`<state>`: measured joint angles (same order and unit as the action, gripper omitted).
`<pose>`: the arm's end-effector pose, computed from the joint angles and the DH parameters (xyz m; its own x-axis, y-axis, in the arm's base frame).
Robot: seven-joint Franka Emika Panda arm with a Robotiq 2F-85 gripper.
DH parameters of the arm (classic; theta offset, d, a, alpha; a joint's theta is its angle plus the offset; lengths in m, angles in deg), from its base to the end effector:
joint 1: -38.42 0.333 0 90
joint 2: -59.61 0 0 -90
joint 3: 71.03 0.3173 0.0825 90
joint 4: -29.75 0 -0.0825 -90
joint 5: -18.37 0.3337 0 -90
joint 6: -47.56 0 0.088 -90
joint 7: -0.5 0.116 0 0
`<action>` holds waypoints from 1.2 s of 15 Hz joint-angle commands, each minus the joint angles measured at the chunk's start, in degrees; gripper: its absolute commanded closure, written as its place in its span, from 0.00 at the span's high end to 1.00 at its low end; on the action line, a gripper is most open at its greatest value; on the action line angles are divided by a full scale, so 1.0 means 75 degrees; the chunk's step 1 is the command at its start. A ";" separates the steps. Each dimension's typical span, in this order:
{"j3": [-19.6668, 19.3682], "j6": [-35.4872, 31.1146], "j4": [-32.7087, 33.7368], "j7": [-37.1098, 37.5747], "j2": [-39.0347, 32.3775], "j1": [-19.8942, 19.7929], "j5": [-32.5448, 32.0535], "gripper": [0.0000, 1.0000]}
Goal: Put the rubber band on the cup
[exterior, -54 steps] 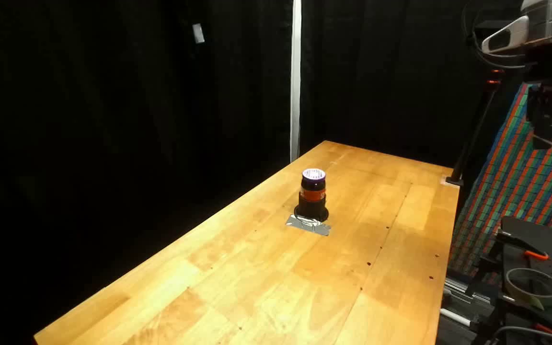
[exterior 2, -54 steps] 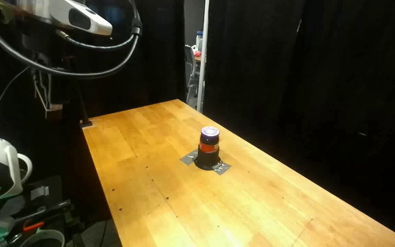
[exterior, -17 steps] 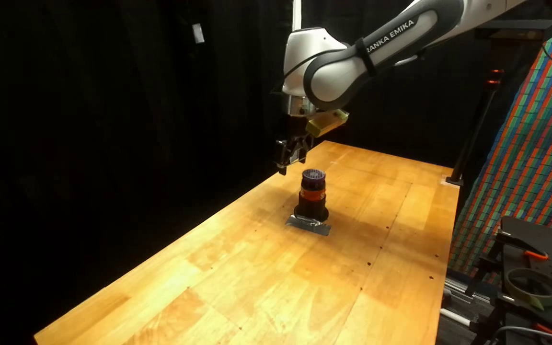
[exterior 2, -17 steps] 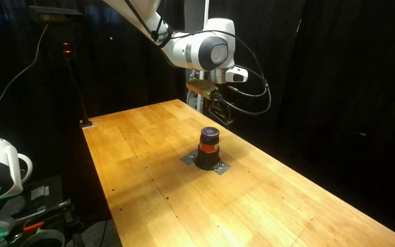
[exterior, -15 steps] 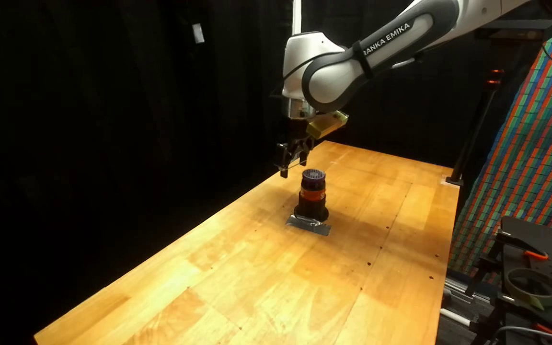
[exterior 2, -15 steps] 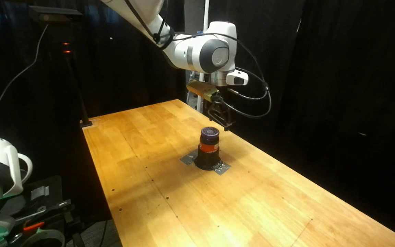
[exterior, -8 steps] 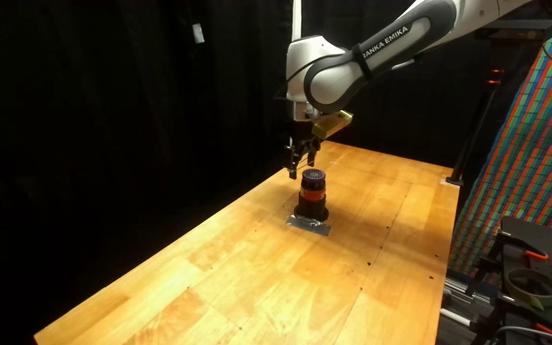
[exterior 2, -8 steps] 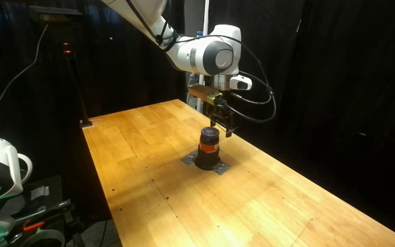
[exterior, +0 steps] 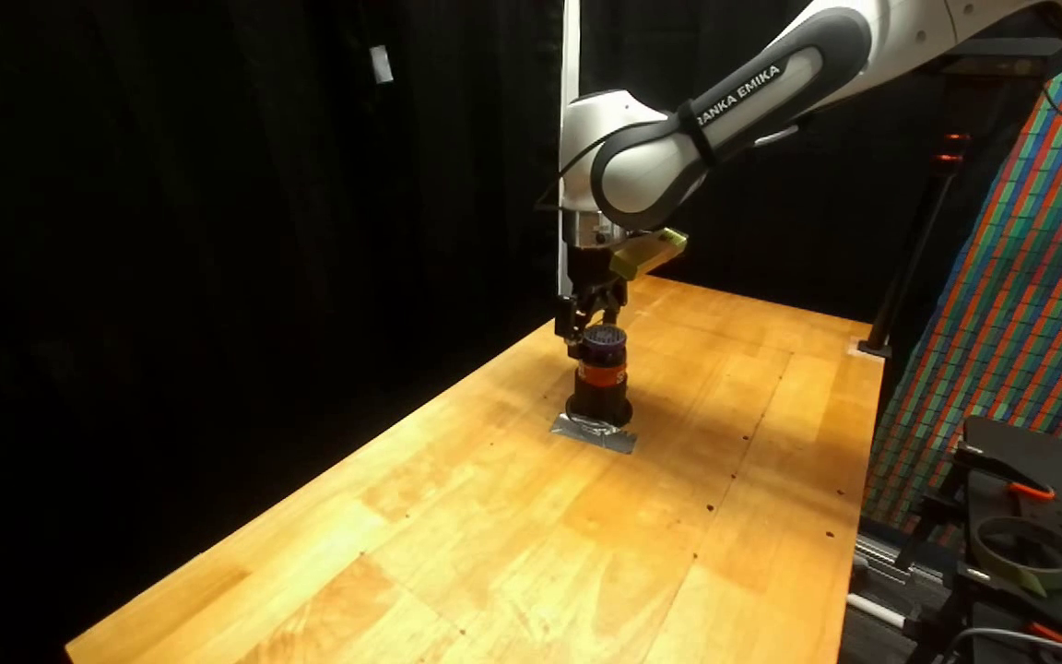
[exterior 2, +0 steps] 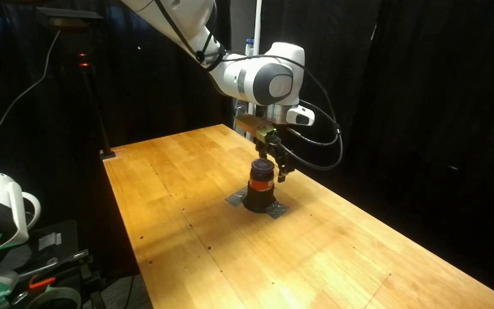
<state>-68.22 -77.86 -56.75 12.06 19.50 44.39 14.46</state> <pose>0.6637 0.0936 0.2724 0.9997 -0.0198 -0.0149 -0.0194 -0.9995 0.0268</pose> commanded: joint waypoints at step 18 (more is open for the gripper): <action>0.0061 -0.2599 -0.4342 -0.0241 0.2394 -0.0120 0.0744 1.00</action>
<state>-68.14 -93.65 -82.08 11.70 33.02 44.09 18.01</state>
